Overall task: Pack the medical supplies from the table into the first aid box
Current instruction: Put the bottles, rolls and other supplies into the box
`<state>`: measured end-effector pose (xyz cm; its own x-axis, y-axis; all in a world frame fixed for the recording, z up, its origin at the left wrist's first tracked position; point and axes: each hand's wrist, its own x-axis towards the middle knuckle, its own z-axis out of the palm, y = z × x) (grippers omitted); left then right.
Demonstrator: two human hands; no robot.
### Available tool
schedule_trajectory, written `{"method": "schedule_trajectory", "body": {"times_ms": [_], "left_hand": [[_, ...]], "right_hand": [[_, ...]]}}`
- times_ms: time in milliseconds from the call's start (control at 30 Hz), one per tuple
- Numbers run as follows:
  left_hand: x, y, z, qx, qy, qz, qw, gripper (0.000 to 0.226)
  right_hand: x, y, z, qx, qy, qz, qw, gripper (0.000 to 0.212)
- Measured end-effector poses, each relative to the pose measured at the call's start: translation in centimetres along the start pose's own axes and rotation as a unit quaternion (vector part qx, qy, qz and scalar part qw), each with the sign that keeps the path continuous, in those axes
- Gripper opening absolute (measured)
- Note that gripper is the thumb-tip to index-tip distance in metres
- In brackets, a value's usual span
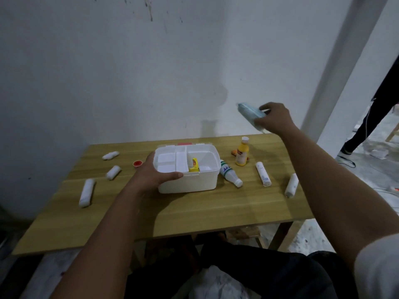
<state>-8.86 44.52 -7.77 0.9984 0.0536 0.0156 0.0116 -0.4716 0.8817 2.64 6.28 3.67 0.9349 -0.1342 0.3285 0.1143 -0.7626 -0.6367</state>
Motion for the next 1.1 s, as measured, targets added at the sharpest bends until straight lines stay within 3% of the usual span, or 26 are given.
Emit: {"method": "schedule_trajectory", "body": {"times_ms": [133, 200, 300, 500, 800, 1100], "left_hand": [[0.2, -0.1, 0.3, 0.005, 0.008, 0.003, 1.0, 0.112], [0.3, -0.1, 0.3, 0.004, 0.009, 0.002, 1.0, 0.111], [0.4, -0.3, 0.2, -0.002, 0.006, 0.006, 1.0, 0.112], [0.5, -0.4, 0.3, 0.013, 0.011, 0.0, 1.0, 0.115], [0.8, -0.7, 0.4, 0.025, 0.012, 0.009, 1.0, 0.114], [0.8, -1.0, 0.1, 0.032, 0.007, 0.01, 0.999, 0.122]], "right_hand": [[-1.3, -5.5, -0.8, 0.043, -0.237, -0.033, 0.97, 0.049], [-2.5, -7.8, -0.3, -0.011, -0.338, -0.061, 0.939, 0.045], [-3.8, -10.0, 2.0, -0.129, -0.406, -0.095, 0.9, 0.045], [-5.2, -11.9, 7.0, -0.224, -0.443, -0.125, 0.859, 0.049], [-7.2, -10.6, 11.9, -0.128, -0.423, -0.12, 0.889, 0.025], [-8.7, -10.0, 14.4, -0.145, -0.373, -0.162, 0.902, 0.009]]}}
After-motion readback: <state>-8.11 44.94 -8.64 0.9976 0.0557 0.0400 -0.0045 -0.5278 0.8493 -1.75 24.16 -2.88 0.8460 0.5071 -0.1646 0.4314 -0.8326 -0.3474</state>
